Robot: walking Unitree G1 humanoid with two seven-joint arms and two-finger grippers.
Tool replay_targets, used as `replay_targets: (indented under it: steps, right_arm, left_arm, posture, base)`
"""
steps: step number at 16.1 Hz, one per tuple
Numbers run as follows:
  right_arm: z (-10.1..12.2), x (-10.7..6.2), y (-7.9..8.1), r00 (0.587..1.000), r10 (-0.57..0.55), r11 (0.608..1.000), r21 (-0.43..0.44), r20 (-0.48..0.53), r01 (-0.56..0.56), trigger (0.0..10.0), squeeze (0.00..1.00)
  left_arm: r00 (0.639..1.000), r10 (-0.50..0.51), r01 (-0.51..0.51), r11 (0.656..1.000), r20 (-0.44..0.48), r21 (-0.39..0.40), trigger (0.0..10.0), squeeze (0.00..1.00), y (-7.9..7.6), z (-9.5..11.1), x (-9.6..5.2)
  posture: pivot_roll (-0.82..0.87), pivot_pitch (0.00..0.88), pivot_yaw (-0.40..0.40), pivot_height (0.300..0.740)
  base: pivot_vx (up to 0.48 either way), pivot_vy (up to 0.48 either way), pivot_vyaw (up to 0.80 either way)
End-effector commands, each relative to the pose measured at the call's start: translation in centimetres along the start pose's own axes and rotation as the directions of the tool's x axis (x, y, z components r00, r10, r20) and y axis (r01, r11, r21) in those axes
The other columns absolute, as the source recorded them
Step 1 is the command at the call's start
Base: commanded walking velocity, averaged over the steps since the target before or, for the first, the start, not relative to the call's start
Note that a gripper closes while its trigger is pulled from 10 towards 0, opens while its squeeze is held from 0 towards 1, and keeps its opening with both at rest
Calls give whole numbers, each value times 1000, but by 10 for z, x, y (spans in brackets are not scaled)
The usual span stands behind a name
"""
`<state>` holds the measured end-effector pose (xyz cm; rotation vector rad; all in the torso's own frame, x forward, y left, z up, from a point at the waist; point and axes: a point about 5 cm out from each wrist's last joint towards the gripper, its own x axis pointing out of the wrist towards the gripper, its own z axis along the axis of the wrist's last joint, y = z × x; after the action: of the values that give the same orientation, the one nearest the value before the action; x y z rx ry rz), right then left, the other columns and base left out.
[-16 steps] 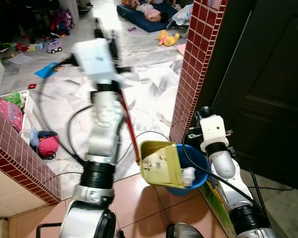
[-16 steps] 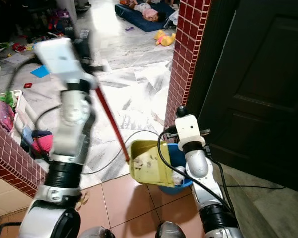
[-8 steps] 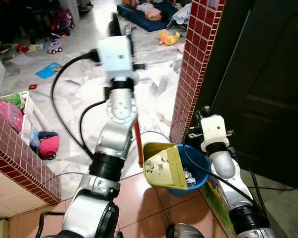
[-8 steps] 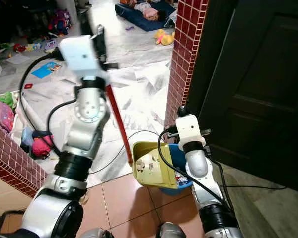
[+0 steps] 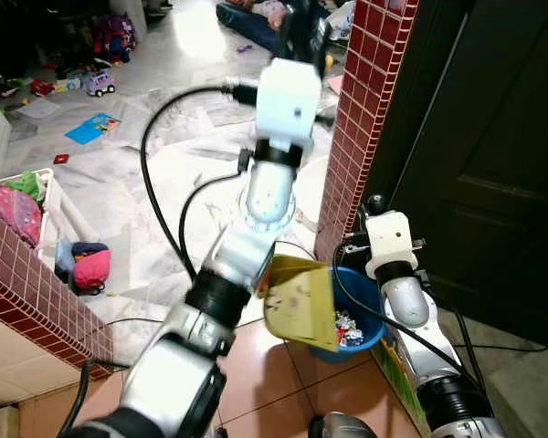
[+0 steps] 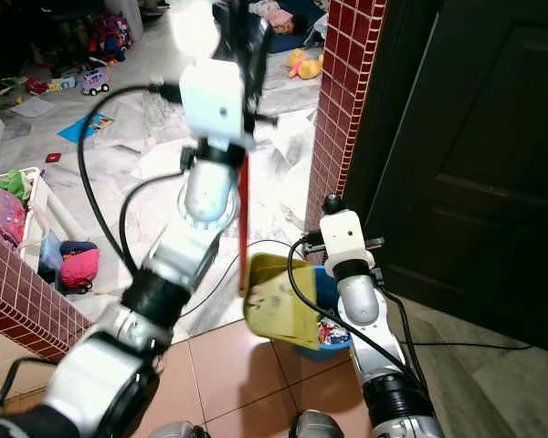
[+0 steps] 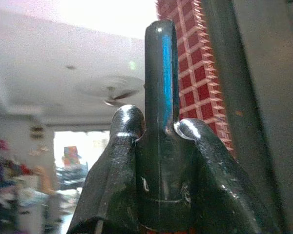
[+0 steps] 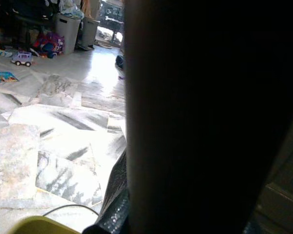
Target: Sweep floor
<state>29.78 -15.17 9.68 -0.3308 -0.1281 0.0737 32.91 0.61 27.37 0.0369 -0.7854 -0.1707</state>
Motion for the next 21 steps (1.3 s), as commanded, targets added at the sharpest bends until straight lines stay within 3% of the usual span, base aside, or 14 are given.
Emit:
replay_targets:
  steps: [1, 6, 9, 11, 13, 17, 21]
  right_arm:
    - [7, 4, 1, 999, 4, 1000, -13, 35, -3, 10000, 0]
    - [9, 5, 5, 999, 14, 1000, -11, 42, -14, 10000, 0]
    - [10, 3, 6, 999, 11, 1000, -12, 51, -11, 10000, 0]
    - [9, -1, 4, 999, -4, 1000, -13, 54, 4, 10000, 0]
    - [7, -5, 3, 999, -16, 1000, -14, 51, 17, 10000, 0]
    - [3, -11, -18, 996, -73, 993, -88, 60, 78, 10000, 0]
    - [5, -6, -30, 993, -88, 987, -124, 78, 97, 10000, 0]
  left_arm:
    - [993, -14, 16, 1000, 113, -20, 10000, 0, -24, 27, 15]
    - [981, 47, -45, 999, 189, -14, 10000, 0, -43, 38, 22]
    - [966, -22, 35, 998, 259, -45, 10000, 0, -66, 51, 22]
    - [955, -85, 108, 992, 285, -68, 10000, 0, -87, 55, 12]
    - [943, -127, 160, 984, 307, -84, 10000, 0, -98, 59, 5]
    - [970, -132, 155, 983, 205, -98, 10000, 0, -80, 37, 15]
    - [986, 2, 14, 996, 165, -94, 10000, 0, -44, 32, 38]
  posture:
    - [-113, 0, 62, 740]
    - [-128, 0, 66, 740]
    - [-148, 0, 84, 740]
    - [-159, 0, 100, 740]
    - [-161, 0, 110, 740]
    - [-154, 0, 106, 740]
    - [-146, 0, 81, 740]
  base:
    - [0, 0, 0]
    - [0, 0, 0]
    - [0, 0, 0]
    - [0, 0, 0]
    - [0, 0, 0]
    - [0, 0, -400]
    - [0, 0, -539]
